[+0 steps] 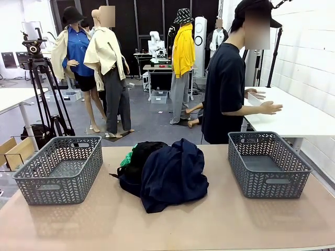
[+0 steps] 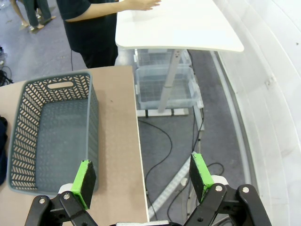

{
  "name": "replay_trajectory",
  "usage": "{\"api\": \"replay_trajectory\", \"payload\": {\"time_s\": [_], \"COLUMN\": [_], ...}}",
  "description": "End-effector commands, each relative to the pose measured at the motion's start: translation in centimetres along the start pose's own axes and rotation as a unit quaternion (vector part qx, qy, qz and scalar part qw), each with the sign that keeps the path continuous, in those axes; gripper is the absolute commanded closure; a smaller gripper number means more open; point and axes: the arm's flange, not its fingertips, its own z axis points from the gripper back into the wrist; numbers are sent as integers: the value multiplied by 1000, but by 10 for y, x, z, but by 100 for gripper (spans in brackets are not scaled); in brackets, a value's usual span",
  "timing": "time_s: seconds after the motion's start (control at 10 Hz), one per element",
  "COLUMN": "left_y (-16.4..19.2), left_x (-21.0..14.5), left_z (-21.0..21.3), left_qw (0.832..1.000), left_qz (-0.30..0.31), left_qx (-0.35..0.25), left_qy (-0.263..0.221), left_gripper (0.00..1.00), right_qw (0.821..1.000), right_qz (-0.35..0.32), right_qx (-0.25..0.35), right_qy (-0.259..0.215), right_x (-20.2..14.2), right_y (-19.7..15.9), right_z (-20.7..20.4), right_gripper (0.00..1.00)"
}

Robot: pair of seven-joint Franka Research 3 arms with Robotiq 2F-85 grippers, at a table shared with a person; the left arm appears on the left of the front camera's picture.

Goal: Sort the tops and bottoms.
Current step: Lift clothes from the center of the table with your left hand.

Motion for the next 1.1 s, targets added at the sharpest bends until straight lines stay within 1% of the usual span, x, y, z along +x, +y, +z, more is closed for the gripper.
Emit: {"api": "replay_trajectory", "payload": {"time_s": [0.0, 1.0], "left_y": [3, 3], "left_x": [-1, -1], "left_z": [0, 0], "left_qw": [1000, 1000], "left_qz": [1, 1], "left_qx": [1, 1], "left_qy": [1, 1], "left_gripper": [0, 0], "right_qw": [1000, 1000], "right_qz": [-1, -1], "right_qx": [1, 1], "right_qy": [0, 0], "right_x": [0, 0], "right_y": [-1, -1], "right_z": [-1, -1], "right_gripper": [0, 0]}}
